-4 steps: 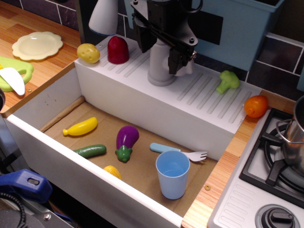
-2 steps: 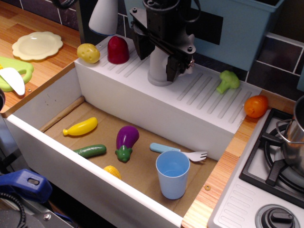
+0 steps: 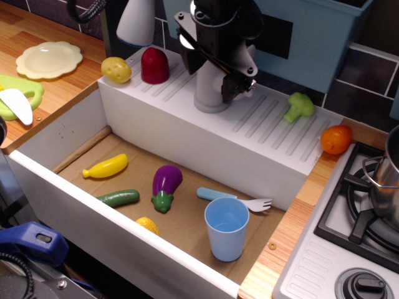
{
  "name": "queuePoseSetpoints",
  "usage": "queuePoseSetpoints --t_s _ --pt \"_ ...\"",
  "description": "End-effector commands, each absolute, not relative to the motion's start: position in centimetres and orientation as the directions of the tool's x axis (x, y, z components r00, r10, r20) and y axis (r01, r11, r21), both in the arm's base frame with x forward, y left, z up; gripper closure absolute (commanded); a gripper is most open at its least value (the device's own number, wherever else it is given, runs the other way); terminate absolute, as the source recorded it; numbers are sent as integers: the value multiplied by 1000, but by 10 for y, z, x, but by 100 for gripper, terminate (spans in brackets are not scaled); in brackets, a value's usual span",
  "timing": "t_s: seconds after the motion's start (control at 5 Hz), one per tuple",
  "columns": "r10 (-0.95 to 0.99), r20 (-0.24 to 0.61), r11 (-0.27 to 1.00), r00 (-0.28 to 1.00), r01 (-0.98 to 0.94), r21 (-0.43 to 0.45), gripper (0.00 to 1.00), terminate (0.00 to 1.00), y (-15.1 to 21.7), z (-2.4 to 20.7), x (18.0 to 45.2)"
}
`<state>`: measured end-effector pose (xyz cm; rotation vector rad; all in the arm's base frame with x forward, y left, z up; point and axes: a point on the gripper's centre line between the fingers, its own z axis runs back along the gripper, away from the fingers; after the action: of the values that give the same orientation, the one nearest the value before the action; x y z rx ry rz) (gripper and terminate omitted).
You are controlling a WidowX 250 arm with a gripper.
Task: Turn lever vertical to front
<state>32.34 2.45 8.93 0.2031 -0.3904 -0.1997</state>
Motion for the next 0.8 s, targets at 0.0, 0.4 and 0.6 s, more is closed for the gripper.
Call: queuePoseSetpoints --t_s 0.0,0.4,0.6 --pt "-253 430 957 866 159 243 0 0 29 98 348" --pt "-301 459 950 836 218 225 0 0 25 111 370" --pt "-310 482 949 820 235 211 0 0 23 115 378"
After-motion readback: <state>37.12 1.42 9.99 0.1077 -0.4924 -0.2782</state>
